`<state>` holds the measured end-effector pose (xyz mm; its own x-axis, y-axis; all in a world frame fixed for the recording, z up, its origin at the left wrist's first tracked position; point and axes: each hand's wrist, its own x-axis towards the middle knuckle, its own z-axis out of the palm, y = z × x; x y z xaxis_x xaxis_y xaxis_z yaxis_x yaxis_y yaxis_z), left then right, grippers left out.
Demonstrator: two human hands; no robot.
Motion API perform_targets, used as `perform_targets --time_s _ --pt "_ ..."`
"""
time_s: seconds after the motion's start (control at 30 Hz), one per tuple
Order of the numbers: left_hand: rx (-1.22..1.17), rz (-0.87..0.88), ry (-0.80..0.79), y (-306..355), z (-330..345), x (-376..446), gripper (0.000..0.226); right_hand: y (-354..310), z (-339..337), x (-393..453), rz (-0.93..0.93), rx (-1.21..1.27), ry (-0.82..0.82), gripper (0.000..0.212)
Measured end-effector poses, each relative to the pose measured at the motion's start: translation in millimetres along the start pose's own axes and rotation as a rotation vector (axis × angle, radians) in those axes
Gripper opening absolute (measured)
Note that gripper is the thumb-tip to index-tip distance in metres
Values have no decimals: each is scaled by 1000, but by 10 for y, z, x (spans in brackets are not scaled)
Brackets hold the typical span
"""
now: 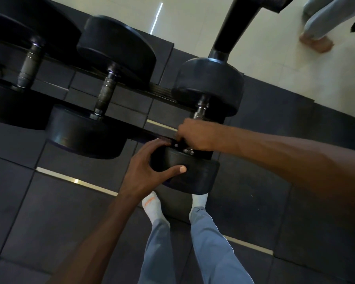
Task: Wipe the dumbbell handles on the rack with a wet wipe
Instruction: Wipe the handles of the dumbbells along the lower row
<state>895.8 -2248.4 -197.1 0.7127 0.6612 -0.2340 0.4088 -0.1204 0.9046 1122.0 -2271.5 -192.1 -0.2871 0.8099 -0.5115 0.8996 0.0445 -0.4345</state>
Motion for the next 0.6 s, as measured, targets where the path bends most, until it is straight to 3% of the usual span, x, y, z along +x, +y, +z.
perform_targets --time_s 0.13,0.2,0.3,0.43,0.6 --pt "9 -19 -9 14 -24 6 70 267 -83 -34 19 -250 261 17" --pt "9 -20 -11 16 -25 8 71 320 -112 -45 32 -395 310 16" --pt "8 -17 -6 19 -29 8 71 321 -58 -57 15 -662 299 19" --pt "15 -13 -17 3 -19 -1 71 359 -62 -32 23 -806 244 17" --pt "13 -16 -14 -1 -16 -10 70 223 -217 32 21 -660 178 17"
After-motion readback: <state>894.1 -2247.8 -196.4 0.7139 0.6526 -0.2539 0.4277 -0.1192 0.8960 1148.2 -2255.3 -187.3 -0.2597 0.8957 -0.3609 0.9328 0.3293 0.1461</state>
